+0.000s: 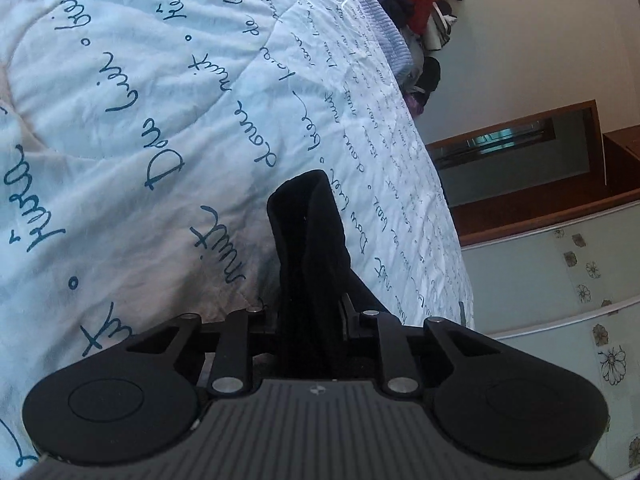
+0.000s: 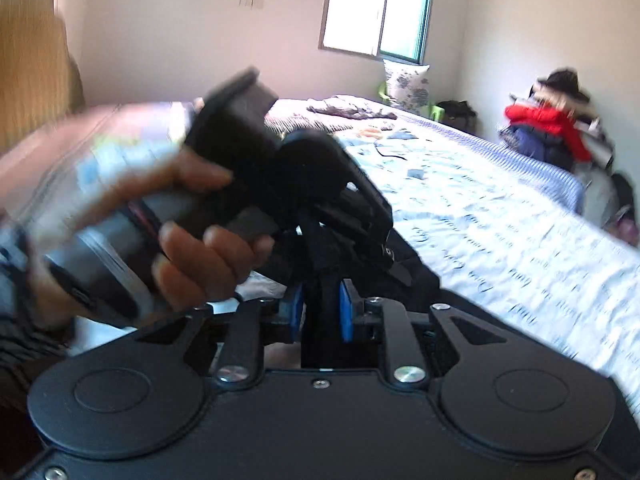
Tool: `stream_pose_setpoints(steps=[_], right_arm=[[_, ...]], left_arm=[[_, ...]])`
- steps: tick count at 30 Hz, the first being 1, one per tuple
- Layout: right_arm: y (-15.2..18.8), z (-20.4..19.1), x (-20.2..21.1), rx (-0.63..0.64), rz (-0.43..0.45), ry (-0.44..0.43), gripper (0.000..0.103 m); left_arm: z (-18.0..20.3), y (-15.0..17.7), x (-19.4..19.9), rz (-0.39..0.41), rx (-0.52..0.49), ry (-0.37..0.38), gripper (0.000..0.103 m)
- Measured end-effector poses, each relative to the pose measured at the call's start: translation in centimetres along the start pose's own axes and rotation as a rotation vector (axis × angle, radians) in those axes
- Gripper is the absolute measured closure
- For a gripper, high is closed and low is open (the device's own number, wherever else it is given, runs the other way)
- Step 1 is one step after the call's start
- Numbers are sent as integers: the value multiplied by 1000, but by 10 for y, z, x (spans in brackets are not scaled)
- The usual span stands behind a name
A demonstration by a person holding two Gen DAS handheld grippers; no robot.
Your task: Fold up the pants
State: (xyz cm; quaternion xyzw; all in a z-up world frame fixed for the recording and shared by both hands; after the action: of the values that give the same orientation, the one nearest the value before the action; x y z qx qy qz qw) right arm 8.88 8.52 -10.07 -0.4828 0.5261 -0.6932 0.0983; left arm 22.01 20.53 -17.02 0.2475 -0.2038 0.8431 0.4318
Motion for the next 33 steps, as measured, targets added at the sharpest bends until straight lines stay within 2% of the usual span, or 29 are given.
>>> stream_pose_setpoints(steps=[1,3,6,7,9,12,15,20,24,27,33], right_arm=[[-1,8,7,-54,22,-33,85],[0,31,13,-170,49,-42,81],[15,64,-6,-318,-37,27,80],[19,69,-15,-337,-68,54,77],[25,70,-24,-359,-74,45,77],[22,63,-22,-370,-37,27,77],[13,70,-9,-348,-2,57,77],[22,92,27,-396,41,59,77],[34,105,45,-423,68,57,77],[42,119,57,-483,109,23,77],[64,152,112,-596,223,33,77]], left_arm=[[1,1,2,11,-17,-6,80],[2,3,6,39,-42,-32,80],[10,8,9,88,-93,-99,80],[16,11,11,105,-118,-126,80],[33,20,18,150,-189,-183,81],[68,40,28,221,-316,-252,81],[95,58,26,270,-392,-315,80],[125,89,11,260,-435,-295,80],[151,117,-3,288,-528,-354,76],[171,135,-13,295,-588,-383,73],[220,174,-38,256,-695,-327,70]])
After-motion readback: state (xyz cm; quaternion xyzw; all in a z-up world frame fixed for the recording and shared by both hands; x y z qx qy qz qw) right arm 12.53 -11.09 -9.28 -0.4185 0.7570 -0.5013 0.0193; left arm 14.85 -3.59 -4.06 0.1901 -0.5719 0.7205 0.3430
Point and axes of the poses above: each gripper's, at about its wrist camera, not at the fingertips, and x roughly against the way its jaws point, z to its right, y to its underside, the point moved 8 cm from there along -x, roughly the way its jaws point, and after that the axes turned 12 degrees about -z, right-handed, at the moved point
